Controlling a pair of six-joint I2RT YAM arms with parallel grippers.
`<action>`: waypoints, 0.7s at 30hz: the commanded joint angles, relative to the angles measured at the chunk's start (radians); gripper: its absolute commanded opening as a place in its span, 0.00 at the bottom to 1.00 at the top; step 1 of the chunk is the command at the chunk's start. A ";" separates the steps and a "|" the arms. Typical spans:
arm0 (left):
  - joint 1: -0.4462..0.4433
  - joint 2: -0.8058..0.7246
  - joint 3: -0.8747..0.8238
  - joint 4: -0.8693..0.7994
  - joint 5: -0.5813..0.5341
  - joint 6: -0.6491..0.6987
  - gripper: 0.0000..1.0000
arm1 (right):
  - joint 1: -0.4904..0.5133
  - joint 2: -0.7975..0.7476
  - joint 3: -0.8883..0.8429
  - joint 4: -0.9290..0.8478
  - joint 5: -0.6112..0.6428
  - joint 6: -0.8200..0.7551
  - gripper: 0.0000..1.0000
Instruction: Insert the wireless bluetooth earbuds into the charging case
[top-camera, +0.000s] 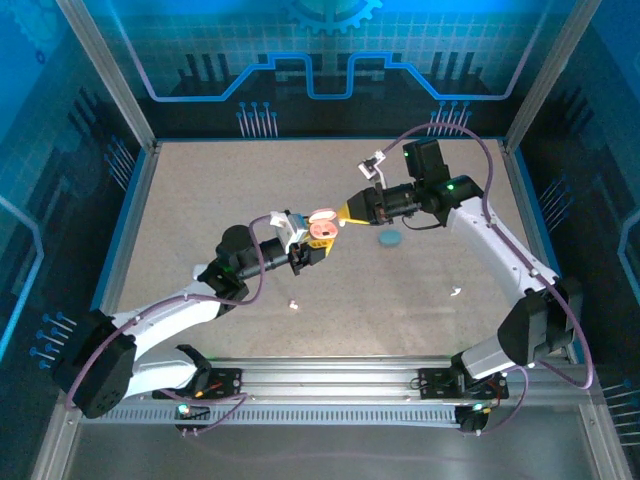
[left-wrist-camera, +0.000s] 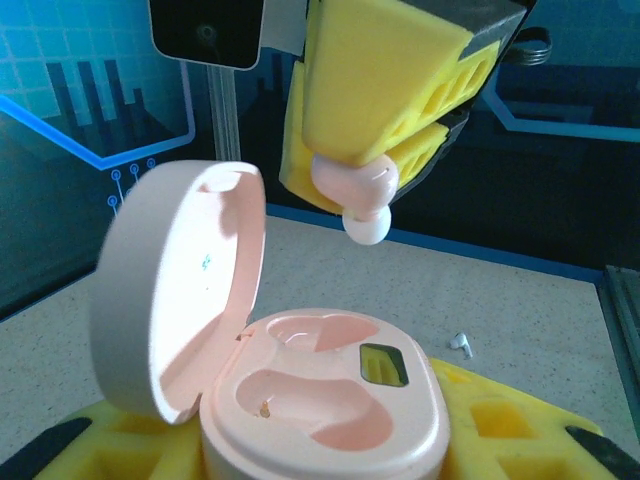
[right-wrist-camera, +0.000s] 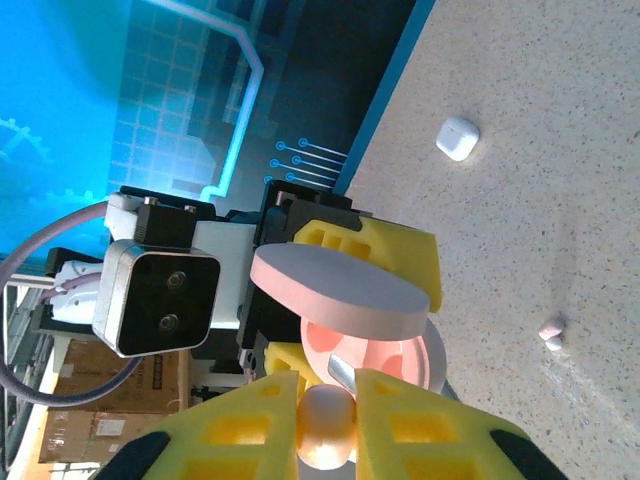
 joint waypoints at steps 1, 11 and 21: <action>-0.008 0.006 0.048 0.047 0.037 0.008 0.36 | 0.025 -0.011 0.041 -0.035 0.029 -0.034 0.18; -0.010 0.003 0.054 0.047 0.041 -0.007 0.36 | 0.029 0.005 0.047 -0.018 0.017 -0.006 0.18; -0.009 -0.013 0.036 0.038 -0.014 0.009 0.36 | -0.051 -0.038 -0.057 0.245 -0.134 0.279 0.16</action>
